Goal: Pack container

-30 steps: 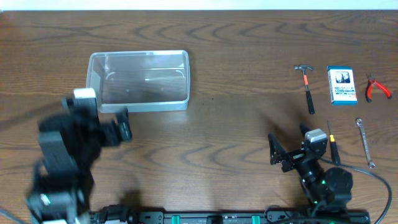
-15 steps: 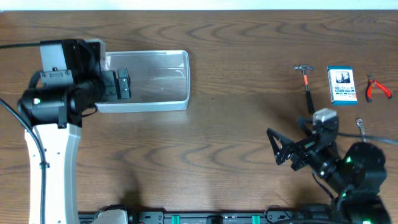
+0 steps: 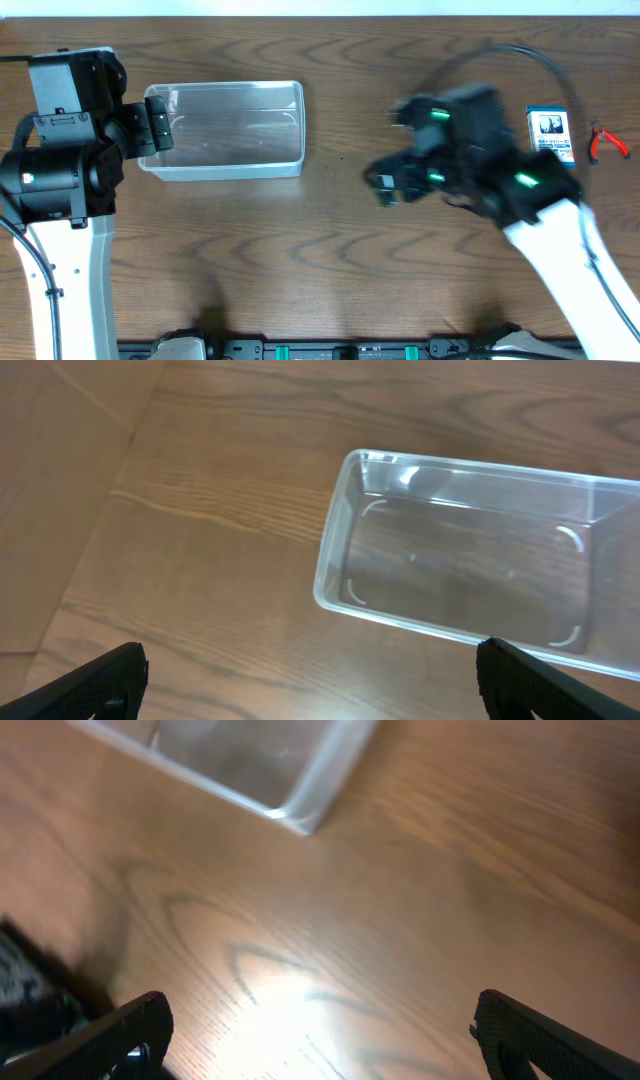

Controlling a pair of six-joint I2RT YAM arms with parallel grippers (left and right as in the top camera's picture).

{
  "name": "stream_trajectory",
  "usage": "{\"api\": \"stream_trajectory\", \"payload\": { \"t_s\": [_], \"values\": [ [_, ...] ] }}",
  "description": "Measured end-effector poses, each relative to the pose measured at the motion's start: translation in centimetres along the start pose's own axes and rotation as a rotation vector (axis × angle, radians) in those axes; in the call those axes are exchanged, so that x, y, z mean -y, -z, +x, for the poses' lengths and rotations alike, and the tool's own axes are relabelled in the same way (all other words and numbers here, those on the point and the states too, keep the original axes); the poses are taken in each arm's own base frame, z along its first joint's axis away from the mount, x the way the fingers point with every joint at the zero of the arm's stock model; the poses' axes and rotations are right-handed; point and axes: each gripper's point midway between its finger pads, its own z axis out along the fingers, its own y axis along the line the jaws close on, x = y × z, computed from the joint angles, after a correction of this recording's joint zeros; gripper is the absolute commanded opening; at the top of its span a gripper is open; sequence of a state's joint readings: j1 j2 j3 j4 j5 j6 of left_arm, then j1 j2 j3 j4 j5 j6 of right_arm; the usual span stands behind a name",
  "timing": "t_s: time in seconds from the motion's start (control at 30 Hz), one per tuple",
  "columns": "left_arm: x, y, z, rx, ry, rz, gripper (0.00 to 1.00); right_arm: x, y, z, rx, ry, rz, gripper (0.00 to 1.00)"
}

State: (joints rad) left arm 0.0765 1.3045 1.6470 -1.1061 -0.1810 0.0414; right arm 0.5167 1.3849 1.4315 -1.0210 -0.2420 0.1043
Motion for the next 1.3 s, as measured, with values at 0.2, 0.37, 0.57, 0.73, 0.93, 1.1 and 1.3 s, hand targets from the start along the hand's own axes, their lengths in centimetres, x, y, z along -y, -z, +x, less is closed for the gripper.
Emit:
{"api": "stream_trajectory", "payload": {
  "t_s": [0.2,0.37,0.57,0.73,0.93,1.1,1.3],
  "values": [
    [-0.3,0.0,1.0,-0.039,-0.01,-0.019,0.98,-0.9,-4.2,-0.7,-0.08,0.054,0.031,0.99],
    [-0.7,0.0,1.5,-0.06,-0.01,-0.032,0.98,-0.1,-4.7,-3.7,-0.12,0.023,0.096,0.99],
    [-1.0,0.0,1.4,-0.058,-0.003,-0.041,0.98,0.1,-4.1,-7.1,-0.128,0.039,0.152,0.99],
    [-1.0,0.0,1.6,-0.066,-0.005,-0.041,0.98,-0.4,-4.9,-10.4,0.001,0.049,0.138,0.99],
    [-1.0,0.0,1.8,-0.075,-0.007,-0.041,0.98,-2.1,-5.1,-13.8,0.132,-0.02,0.071,0.99],
    [-1.0,0.0,2.3,-0.093,-0.011,-0.041,0.98,-3.1,-7.2,-13.8,0.104,-0.059,0.042,0.99],
    [-1.1,0.1,3.0,-0.121,-0.019,-0.042,0.98,-2.2,-12.4,-13.1,0.0,-0.142,0.066,0.99]
  ]
}}
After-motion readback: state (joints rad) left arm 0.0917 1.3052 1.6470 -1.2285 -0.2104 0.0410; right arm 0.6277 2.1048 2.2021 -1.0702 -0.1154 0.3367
